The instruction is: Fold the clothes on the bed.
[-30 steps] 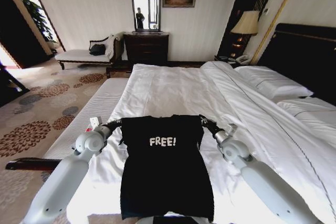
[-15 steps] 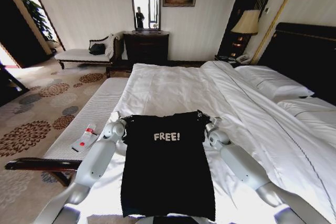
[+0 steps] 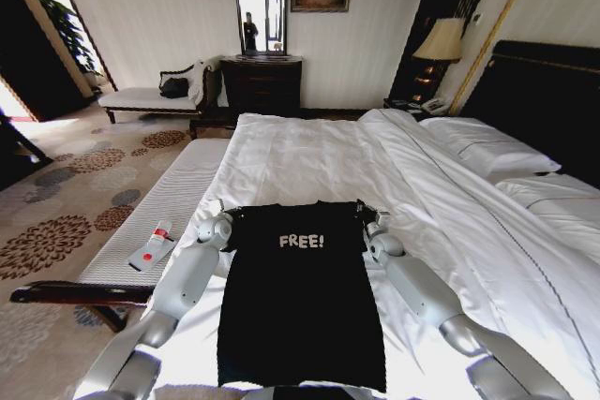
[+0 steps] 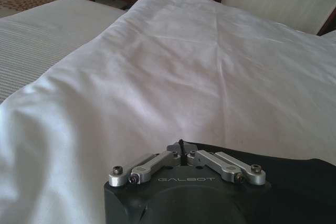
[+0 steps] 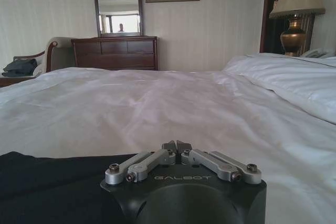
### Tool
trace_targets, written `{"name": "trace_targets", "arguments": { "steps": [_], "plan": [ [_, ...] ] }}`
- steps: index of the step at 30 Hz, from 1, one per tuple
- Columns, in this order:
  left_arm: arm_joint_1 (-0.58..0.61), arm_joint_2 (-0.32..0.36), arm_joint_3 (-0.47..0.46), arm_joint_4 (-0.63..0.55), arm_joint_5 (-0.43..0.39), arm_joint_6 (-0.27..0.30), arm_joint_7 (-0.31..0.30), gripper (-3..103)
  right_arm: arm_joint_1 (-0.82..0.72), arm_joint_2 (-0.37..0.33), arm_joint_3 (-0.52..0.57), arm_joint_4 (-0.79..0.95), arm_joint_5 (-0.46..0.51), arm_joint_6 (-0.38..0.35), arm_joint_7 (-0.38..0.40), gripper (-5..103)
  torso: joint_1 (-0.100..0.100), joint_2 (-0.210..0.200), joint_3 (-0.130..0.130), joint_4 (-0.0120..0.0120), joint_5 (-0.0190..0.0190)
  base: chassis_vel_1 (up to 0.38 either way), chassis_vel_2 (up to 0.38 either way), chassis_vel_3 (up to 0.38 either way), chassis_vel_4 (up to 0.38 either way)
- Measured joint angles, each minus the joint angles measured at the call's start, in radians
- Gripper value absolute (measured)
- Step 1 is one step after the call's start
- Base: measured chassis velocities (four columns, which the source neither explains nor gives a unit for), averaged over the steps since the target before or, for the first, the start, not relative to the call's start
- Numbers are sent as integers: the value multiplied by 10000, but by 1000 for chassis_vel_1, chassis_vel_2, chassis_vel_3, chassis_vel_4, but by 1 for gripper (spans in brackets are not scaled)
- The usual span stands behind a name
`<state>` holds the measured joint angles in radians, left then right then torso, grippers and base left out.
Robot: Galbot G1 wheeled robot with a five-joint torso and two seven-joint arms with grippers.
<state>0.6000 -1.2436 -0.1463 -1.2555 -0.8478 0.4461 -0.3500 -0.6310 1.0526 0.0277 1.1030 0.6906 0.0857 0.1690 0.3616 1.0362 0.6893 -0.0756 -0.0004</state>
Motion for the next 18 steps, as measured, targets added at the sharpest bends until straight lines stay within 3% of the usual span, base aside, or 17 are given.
{"name": "trace_targets", "arguments": {
  "steps": [1, 4, 5, 9, 11, 13, 15, 16, 17, 18],
  "plan": [
    [46, -44, 5, 1, 70, -8, -9, -1, -39, 0, 2, -11, -26, 44, 2, 0, 0, 0, 0, 0, 0, 0, 0, 0, 0],
    [216, -180, 12, -81, 226, -124, -54, 15, -166, 38, 2, -72, -118, 474, 2, 0, 0, 0, 0, 1, -1, 0, 0, 0, 0],
    [216, -180, 12, -81, 226, -124, -54, 15, -166, 38, 2, -72, -118, 474, 2, 0, 0, 0, 0, 1, -1, 0, 0, 0, 0],
    [538, -200, -7, -700, 233, -349, -33, 31, -429, -24, 47, 271, -102, 700, -71, 20, 0, 0, 0, -3, -2, 0, 0, 0, 0],
    [638, -149, -43, -910, 232, -397, -36, 36, -497, -76, 76, 388, -98, 712, -83, 20, 0, 0, 0, -1, -2, 0, 0, 0, 0],
    [872, 5, -198, -1356, 236, -436, -59, 47, -668, -246, 127, 764, -80, 715, -78, 31, 0, 0, 0, -1, -1, 0, 0, 0, 0],
    [1025, 120, -346, -1622, 226, -437, -140, 47, -776, -375, 158, 1024, -80, 699, -19, 37, 0, 0, -1, 0, -3, 0, 0, 0, 0],
    [1169, 224, -522, -1863, 192, -438, -222, 53, -877, -480, 211, 1255, -94, 646, 92, 42, 0, 0, 0, 1, -2, 0, 0, 0, 0],
    [1802, 676, -1567, -2895, -199, -375, -443, 70, -1472, -929, 803, 2570, 421, -13, 942, 58, 0, 0, -1, 4, -3, 0, 0, 0, 0],
    [2037, 823, -1981, -3279, -413, -311, -513, 74, -1748, -1105, 1048, 3056, 889, -227, 1118, 58, 0, 0, 0, 2, -4, 0, 0, 0, 0]
  ]
}}
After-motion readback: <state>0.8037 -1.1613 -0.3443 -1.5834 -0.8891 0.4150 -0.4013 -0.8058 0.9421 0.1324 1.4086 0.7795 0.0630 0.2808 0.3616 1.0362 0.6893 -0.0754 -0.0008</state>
